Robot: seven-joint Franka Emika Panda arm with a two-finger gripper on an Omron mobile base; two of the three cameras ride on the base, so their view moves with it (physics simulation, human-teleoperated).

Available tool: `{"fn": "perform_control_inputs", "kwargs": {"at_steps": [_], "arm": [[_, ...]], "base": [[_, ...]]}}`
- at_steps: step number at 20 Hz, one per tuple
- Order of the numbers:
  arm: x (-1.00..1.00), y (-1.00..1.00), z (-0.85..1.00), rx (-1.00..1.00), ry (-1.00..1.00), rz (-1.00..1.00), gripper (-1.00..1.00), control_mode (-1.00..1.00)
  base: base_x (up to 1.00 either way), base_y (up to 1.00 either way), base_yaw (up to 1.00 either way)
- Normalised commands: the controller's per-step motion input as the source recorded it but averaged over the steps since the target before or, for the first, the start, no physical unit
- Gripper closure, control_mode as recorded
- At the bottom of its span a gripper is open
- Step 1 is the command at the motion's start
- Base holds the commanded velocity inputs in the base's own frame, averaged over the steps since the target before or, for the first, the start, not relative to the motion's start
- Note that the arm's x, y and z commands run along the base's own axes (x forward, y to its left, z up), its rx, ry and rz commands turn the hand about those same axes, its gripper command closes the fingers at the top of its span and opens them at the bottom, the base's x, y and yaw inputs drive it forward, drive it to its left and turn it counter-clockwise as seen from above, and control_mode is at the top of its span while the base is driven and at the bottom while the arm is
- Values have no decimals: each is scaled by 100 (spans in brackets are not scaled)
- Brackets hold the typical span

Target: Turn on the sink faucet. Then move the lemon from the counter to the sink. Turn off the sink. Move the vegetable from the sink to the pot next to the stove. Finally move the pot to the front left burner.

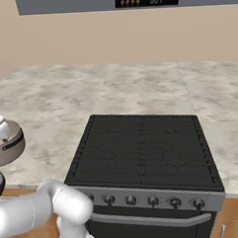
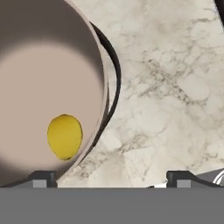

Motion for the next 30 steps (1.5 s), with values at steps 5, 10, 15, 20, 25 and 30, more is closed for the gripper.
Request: {"fn": "perform_control_inputs", "kwargs": {"at_steps": [5, 10, 15, 20, 25, 30], "arm": [[21, -14, -1, 0, -1, -7, -100, -100], [44, 0, -4, 0, 0, -5, -100, -100], [31, 0, -6, 0, 1, -3, -100, -100], [22, 0, -6, 0, 2, -3, -100, -100], [15, 0, -8, 0, 2, -3, -100, -100], [8, 0, -13, 0, 2, -2, -100, -100]], "base": [[0, 0, 0], [0, 0, 0], [0, 0, 0], [0, 0, 0], [0, 0, 0], [0, 0, 0]]}}
